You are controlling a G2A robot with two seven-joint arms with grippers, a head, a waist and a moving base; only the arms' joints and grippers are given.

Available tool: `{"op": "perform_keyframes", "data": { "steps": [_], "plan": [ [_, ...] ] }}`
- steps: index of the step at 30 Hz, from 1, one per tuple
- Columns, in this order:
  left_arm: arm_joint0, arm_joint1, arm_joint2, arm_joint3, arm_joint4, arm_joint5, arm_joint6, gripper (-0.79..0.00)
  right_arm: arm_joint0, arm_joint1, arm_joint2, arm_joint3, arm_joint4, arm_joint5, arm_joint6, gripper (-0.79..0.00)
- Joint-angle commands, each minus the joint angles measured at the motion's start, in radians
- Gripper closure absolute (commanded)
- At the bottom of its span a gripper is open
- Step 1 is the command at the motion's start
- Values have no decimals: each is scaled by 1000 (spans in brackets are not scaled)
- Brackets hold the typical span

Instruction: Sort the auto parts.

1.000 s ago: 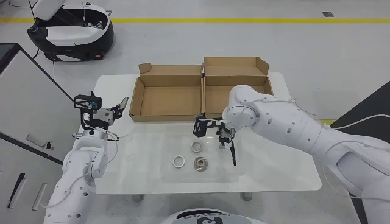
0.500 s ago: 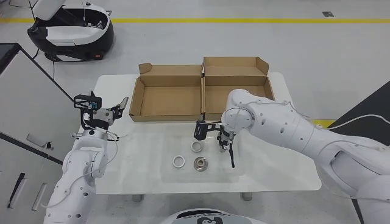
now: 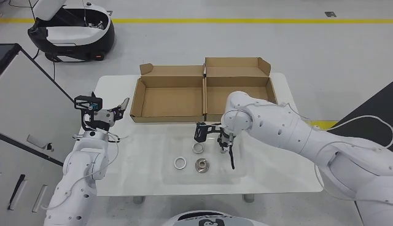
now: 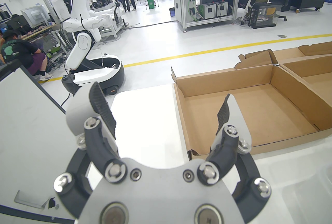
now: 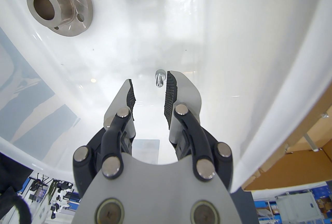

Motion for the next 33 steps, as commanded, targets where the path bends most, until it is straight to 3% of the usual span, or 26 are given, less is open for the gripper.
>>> {"op": "perform_keyframes", "data": {
  "steps": [1, 23, 25, 29, 33],
  "plan": [
    [0, 0, 0, 0, 0, 0, 0, -785, -3, -2, 2, 1, -8, 3, -5, -283],
    [0, 0, 0, 0, 0, 0, 0, -785, -40, -12, 26, 22, -78, -6, -47, -274],
    [0, 0, 0, 0, 0, 0, 0, -785, -43, -13, 29, 23, -79, -5, -45, -246],
    [0, 0, 0, 0, 0, 0, 0, -785, -48, -14, 34, 22, -90, 3, -39, 0],
    [0, 0, 0, 0, 0, 0, 0, -785, -52, -11, 44, 16, -97, 9, -35, 0]
  ]
}}
